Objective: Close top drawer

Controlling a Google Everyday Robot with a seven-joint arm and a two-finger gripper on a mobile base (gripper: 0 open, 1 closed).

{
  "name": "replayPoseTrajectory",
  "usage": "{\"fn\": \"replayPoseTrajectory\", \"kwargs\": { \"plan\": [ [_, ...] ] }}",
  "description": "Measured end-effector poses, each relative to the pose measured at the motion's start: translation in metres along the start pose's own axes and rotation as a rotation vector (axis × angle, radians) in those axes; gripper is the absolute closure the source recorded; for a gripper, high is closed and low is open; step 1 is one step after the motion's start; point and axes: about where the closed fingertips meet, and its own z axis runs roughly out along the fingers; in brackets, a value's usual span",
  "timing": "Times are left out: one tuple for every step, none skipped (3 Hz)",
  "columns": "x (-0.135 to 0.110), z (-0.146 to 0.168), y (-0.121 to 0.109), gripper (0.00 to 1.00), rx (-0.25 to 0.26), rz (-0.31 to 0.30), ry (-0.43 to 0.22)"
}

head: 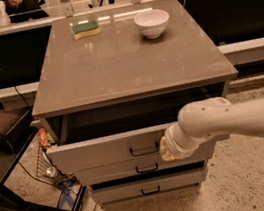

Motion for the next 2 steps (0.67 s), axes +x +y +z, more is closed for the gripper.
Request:
{"fn": "replayPoseTrajectory", "kwargs": {
  "plan": [
    [0.0217,0.0219,-0.0388,1.0,-0.015,0.023,0.009],
    [0.0217,0.0219,-0.0388,1.0,-0.015,0.023,0.009]
  ]
}}
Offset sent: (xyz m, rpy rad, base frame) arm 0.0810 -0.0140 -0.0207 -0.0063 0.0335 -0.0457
